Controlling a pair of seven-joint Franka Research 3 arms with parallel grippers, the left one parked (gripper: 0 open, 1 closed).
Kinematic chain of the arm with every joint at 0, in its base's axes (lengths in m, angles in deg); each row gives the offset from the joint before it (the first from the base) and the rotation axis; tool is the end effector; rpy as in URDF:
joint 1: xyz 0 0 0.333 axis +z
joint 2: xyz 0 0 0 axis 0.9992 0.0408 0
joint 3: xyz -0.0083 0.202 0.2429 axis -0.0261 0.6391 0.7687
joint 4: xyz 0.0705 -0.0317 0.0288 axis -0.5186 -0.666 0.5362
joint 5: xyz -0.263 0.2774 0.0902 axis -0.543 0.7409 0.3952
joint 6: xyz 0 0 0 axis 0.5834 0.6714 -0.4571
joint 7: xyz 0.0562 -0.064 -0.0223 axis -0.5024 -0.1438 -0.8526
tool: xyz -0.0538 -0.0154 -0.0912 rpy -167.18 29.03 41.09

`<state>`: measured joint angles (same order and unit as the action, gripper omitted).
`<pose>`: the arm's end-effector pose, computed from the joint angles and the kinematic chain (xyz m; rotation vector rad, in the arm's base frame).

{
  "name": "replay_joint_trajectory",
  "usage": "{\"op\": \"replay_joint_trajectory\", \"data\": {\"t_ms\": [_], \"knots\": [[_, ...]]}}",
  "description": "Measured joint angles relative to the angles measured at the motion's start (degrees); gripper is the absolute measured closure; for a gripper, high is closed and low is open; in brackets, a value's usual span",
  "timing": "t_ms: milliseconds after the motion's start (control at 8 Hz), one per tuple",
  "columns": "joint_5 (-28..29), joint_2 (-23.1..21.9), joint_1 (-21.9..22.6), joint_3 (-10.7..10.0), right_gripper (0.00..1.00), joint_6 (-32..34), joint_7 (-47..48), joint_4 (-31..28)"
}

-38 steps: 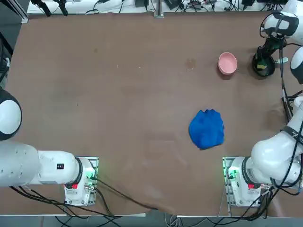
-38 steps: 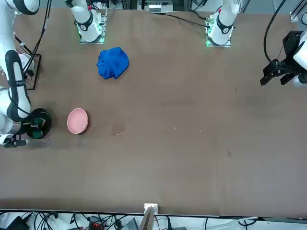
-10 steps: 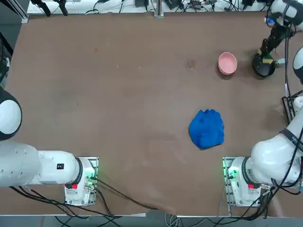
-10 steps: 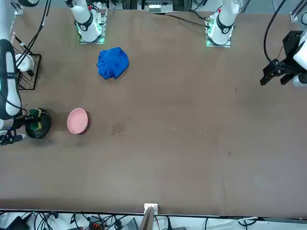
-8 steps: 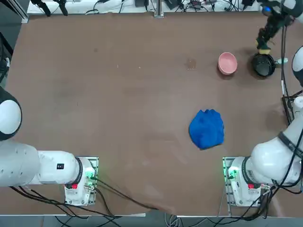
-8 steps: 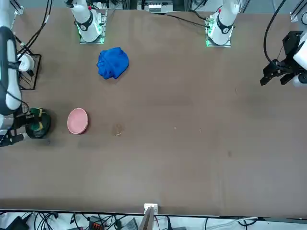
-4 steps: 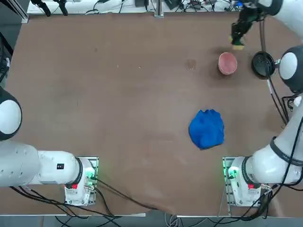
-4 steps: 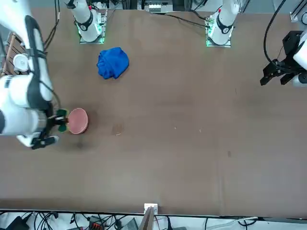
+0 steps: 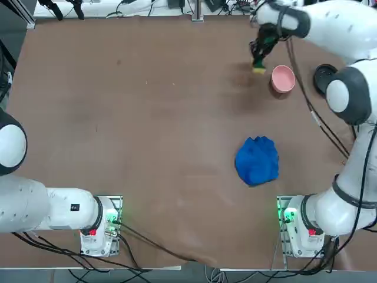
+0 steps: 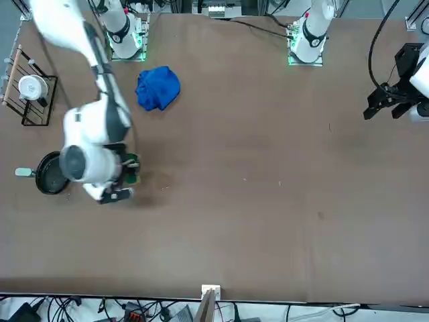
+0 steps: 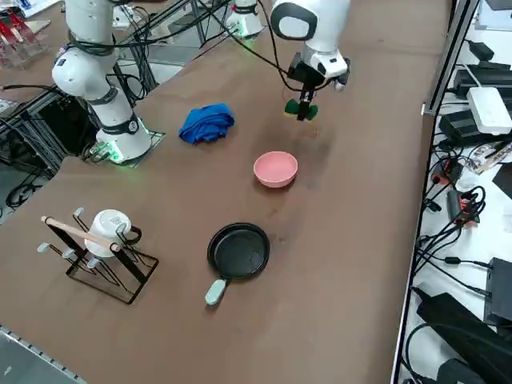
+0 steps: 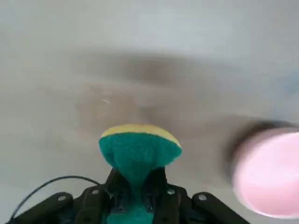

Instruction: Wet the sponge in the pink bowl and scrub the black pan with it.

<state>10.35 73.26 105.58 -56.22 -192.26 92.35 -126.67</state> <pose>0.6418 0.2208 0.2935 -3.0909 -0.1871 0.3025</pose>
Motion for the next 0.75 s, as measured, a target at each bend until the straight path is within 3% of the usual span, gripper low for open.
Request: {"op": "replay_joint_trajectory", "data": {"t_ms": [375,750], "knots": [[-0.02,4.44,6.25,-0.10,0.79,-6.55,7.43,-0.95],[-1.78,5.76,6.80,-0.37,0.76,-7.35,7.45,-0.97]]}}
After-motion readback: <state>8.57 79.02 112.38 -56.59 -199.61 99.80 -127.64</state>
